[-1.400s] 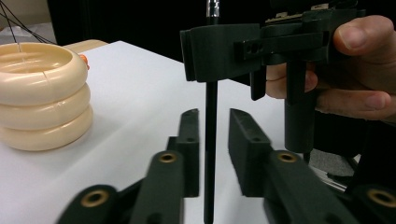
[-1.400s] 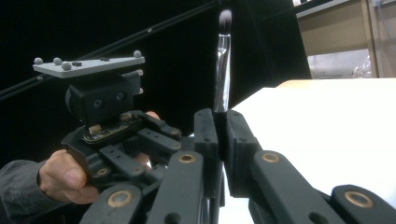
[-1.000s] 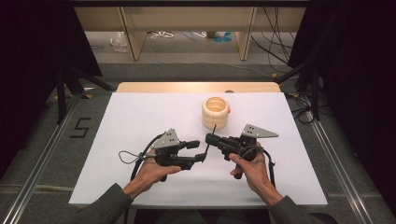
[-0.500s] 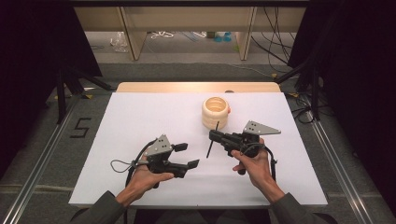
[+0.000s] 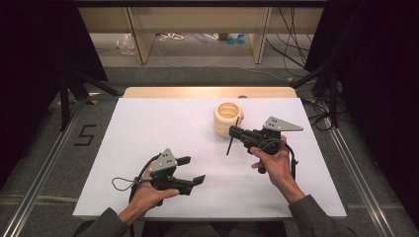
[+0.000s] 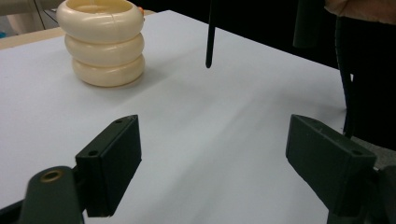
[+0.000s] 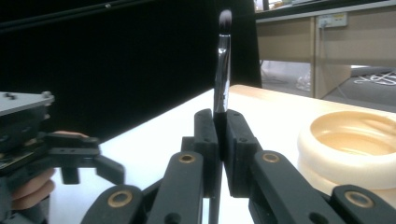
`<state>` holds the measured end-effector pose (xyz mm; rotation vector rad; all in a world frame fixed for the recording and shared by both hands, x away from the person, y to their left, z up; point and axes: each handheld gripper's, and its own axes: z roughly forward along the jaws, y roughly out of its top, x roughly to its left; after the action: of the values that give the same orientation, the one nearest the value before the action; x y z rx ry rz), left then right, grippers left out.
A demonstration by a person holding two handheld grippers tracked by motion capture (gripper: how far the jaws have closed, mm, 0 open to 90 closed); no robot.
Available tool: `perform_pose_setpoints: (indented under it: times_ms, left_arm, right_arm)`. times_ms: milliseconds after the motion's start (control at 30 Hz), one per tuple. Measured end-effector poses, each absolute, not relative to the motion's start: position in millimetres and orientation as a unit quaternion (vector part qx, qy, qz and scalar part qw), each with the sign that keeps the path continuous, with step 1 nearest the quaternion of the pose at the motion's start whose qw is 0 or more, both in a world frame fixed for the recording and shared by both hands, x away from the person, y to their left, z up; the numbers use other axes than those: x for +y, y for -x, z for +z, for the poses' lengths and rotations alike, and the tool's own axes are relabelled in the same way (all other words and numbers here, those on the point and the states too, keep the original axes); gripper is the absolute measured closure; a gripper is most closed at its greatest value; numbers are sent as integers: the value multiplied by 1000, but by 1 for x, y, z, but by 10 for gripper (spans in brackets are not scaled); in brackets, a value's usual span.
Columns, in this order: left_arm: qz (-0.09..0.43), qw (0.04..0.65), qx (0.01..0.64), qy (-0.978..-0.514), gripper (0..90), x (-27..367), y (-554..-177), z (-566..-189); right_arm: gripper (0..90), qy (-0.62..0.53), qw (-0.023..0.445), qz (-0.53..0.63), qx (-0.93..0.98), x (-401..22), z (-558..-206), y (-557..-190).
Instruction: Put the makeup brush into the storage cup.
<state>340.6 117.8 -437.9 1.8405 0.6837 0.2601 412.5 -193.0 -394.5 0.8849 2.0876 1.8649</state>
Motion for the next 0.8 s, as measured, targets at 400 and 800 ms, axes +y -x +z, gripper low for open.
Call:
perform_pose_setpoints:
  times_ms: [400, 800]
  left_arm:
    - [131, 544, 288, -777, 174, 124, -340, -438]
    - [131, 543, 294, -776, 174, 124, -340, -438]
  right_arm:
    - [856, -316, 117, 620, 708, -201, -388, -433]
    - [856, -328, 123, 621, 701, -206, -380, -454]
